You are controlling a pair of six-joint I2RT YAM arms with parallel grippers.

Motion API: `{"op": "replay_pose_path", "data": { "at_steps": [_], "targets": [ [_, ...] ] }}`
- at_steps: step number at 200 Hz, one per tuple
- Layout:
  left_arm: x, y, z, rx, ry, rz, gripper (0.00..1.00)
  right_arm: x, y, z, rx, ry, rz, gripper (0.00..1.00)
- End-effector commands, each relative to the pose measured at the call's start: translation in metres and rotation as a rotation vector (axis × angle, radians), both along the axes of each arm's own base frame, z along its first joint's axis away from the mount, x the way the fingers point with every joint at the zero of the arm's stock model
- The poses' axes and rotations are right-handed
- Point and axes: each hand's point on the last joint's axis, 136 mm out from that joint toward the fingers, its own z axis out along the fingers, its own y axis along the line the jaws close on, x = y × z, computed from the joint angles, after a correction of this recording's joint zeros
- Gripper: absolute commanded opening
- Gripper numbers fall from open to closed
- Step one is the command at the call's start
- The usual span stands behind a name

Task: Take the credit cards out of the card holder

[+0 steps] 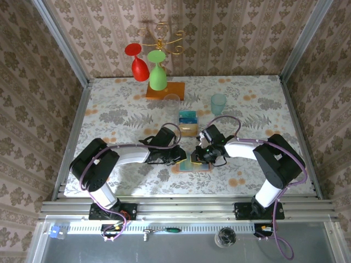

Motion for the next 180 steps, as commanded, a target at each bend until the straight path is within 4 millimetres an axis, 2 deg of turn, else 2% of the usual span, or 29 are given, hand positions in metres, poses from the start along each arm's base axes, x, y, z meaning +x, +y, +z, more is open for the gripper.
{"op": "replay_pose_path", "data": {
  "at_steps": [1,71,106,147,161,164,180],
  "targets": [
    [0.003,-0.01,0.01,-0.033,-0.003,-0.003,0.18,-0.006,-0.003,0.0,0.008,0.019,-0.005,0.14],
    [0.008,-0.016,0.035,-0.048,-0.039,-0.01,0.18,0.001,-0.004,0.039,0.018,-0.061,-0.005,0.18],
    [0.011,-0.025,0.041,-0.058,-0.047,-0.018,0.18,0.004,-0.016,0.054,-0.004,-0.099,-0.02,0.19],
    [0.009,-0.037,0.042,-0.058,-0.043,-0.042,0.18,0.005,-0.034,0.062,-0.016,-0.123,-0.051,0.19],
    [0.009,-0.041,0.043,-0.061,-0.042,-0.049,0.18,0.004,-0.039,0.059,-0.03,-0.118,-0.065,0.19],
    [0.008,-0.042,0.042,-0.06,-0.042,-0.052,0.18,0.005,-0.04,0.067,-0.017,-0.142,-0.07,0.19],
    [0.008,-0.047,0.041,-0.062,-0.036,-0.063,0.18,0.004,-0.046,0.068,-0.021,-0.152,-0.084,0.19]
  ]
}}
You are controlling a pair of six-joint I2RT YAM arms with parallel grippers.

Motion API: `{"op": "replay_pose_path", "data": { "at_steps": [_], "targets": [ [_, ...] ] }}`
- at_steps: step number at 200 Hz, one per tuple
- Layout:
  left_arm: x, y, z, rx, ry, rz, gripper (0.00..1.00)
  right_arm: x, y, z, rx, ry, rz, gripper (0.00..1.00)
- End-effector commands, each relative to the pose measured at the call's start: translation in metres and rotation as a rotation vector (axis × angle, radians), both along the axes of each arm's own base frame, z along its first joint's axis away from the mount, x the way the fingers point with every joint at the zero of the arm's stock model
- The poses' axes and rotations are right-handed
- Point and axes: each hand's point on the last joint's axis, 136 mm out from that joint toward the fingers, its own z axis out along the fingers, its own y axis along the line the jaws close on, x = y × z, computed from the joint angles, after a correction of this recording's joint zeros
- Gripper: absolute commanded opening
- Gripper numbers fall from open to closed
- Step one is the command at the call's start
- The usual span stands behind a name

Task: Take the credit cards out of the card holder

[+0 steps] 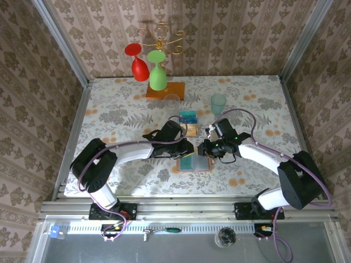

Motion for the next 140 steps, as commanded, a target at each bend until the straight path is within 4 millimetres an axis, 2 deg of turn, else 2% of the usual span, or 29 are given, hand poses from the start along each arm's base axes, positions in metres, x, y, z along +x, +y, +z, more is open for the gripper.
{"op": "replay_pose_path", "data": {
  "at_steps": [1,73,105,140],
  "targets": [
    [-0.001,-0.009,-0.004,0.01,0.027,-0.018,0.18,-0.005,-0.014,0.003,-0.034,-0.021,-0.018,0.19],
    [-0.003,-0.042,-0.02,-0.001,0.06,-0.083,0.17,-0.012,-0.033,0.007,-0.058,-0.039,-0.056,0.19],
    [-0.005,-0.051,-0.028,-0.004,0.078,-0.101,0.2,-0.017,-0.041,0.008,-0.073,-0.048,-0.072,0.2],
    [-0.002,-0.054,-0.018,-0.029,0.053,-0.102,0.23,-0.018,-0.043,0.009,-0.069,-0.05,-0.083,0.2]
  ]
}}
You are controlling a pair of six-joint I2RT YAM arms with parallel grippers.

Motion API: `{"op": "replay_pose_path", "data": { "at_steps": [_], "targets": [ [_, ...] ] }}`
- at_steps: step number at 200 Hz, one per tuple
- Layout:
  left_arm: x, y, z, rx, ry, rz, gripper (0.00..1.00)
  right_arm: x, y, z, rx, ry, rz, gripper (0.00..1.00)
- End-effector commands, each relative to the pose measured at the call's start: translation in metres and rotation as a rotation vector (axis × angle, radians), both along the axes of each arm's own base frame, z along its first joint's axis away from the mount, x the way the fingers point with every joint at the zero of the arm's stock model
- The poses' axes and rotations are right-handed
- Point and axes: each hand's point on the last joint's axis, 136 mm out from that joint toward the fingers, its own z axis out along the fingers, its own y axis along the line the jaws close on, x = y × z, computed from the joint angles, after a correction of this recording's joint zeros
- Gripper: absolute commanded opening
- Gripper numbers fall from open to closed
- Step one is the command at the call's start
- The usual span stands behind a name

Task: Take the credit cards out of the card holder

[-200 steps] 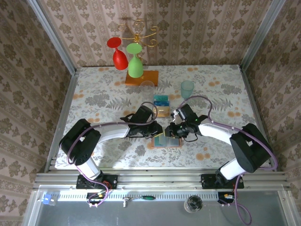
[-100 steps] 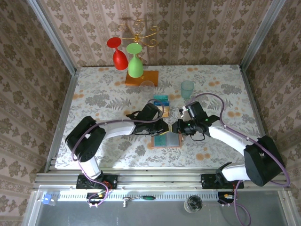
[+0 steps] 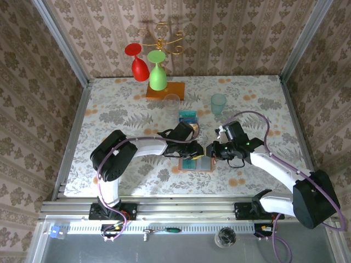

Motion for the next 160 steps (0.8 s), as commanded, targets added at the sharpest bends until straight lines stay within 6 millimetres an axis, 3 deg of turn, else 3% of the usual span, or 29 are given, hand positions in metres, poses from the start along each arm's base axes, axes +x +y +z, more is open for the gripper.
{"op": "replay_pose_path", "data": {
  "at_steps": [1,85,160],
  "targets": [
    [0.003,-0.012,0.016,-0.05,-0.018,-0.014,0.24,-0.006,-0.009,-0.004,-0.032,0.014,-0.014,0.2],
    [0.027,-0.013,0.062,-0.131,-0.104,0.002,0.28,0.0,-0.006,0.005,-0.031,0.012,-0.015,0.24],
    [0.033,0.004,0.063,-0.134,-0.113,0.031,0.28,0.003,-0.005,0.009,-0.024,0.019,-0.029,0.25]
  ]
}}
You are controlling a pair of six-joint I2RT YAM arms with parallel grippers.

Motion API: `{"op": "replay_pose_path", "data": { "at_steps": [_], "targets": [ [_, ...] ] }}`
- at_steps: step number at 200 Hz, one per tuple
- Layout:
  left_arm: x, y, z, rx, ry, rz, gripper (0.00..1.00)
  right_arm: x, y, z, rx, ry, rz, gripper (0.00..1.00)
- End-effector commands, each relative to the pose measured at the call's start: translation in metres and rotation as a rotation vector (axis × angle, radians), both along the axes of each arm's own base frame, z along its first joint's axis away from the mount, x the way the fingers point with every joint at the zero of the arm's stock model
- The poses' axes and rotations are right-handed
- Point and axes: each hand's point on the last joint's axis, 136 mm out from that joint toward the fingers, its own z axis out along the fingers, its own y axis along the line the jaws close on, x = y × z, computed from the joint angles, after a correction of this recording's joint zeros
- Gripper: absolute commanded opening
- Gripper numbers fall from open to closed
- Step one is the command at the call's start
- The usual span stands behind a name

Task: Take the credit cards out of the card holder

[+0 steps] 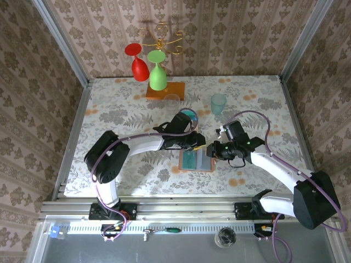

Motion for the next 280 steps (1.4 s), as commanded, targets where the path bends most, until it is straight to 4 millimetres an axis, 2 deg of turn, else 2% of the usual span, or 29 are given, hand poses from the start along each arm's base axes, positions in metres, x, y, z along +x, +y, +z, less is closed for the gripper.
{"op": "replay_pose_path", "data": {
  "at_steps": [1,27,150,177,239,280],
  "targets": [
    [0.004,0.009,0.013,-0.026,-0.033,0.001,0.28,0.005,-0.002,0.007,-0.007,0.002,-0.02,0.25],
    [0.003,0.008,0.003,-0.036,-0.008,-0.002,0.28,0.005,-0.002,0.009,-0.01,0.0,-0.025,0.26],
    [-0.003,-0.029,-0.026,-0.1,0.085,-0.05,0.29,-0.002,-0.012,0.016,-0.034,-0.011,-0.047,0.32],
    [0.003,-0.026,-0.02,-0.109,0.071,-0.041,0.29,-0.002,-0.011,0.014,-0.026,-0.006,-0.048,0.32],
    [0.019,-0.004,0.006,-0.122,0.014,0.001,0.29,0.002,0.002,0.008,0.021,0.023,-0.025,0.26],
    [0.016,0.013,0.007,-0.104,0.003,0.028,0.28,0.006,0.021,-0.001,0.045,0.052,0.014,0.23]
  ]
}}
